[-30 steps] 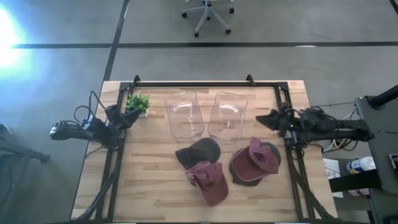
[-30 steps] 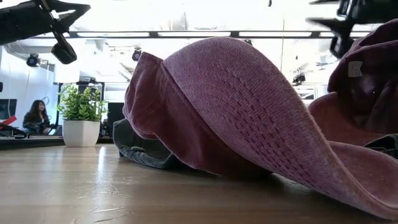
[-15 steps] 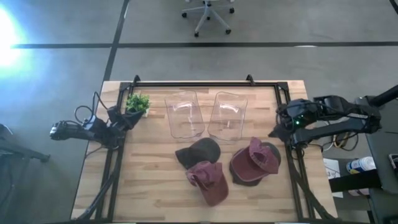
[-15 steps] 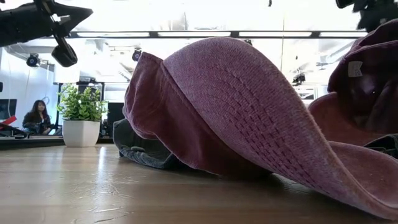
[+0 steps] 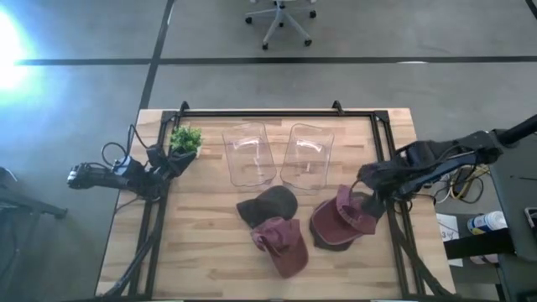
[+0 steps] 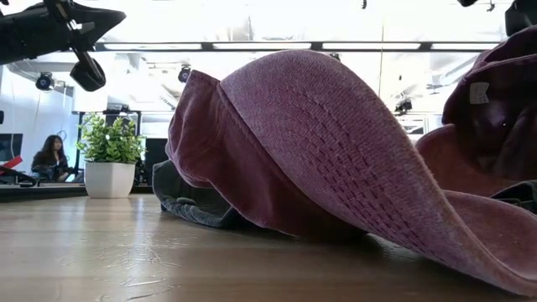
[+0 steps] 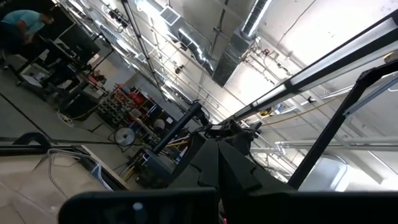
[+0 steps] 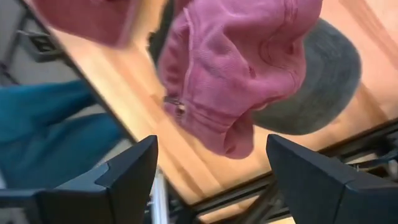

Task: Pick & Place hat
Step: Put the right red cap into the right transparent bin

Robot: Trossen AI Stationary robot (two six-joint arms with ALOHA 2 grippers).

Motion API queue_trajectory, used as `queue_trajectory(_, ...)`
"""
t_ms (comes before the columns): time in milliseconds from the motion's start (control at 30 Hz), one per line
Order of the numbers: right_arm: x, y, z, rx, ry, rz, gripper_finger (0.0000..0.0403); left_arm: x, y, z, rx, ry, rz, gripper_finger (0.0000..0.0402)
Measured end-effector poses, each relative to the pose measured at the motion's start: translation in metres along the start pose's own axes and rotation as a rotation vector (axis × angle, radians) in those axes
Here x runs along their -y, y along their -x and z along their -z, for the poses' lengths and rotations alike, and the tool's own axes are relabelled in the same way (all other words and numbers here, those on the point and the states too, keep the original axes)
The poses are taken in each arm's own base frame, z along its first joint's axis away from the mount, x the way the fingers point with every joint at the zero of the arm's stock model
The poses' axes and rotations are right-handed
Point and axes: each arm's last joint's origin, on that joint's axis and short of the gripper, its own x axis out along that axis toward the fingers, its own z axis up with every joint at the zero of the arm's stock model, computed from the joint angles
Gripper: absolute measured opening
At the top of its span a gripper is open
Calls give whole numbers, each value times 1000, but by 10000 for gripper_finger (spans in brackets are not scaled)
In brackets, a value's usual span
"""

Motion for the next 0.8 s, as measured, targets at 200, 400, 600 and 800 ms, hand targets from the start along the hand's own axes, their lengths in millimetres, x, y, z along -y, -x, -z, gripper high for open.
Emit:
queue_trajectory(200, 2, -23, -3, 17, -5, 104, 299, 0, 0, 0, 0, -20, 1, 0)
queue_trajectory(400, 1, -41, -8, 54, -12, 40, 294, 0, 0, 0, -1, -21, 0, 0)
queue_trajectory(600, 5, -51, -9, 50, -17, 53, 253, 0, 0, 0, -1, -20, 0, 0)
queue_trajectory(800, 8, -53, -8, 48, -34, 56, 209, 0, 0, 0, 8, -10, 3, 0)
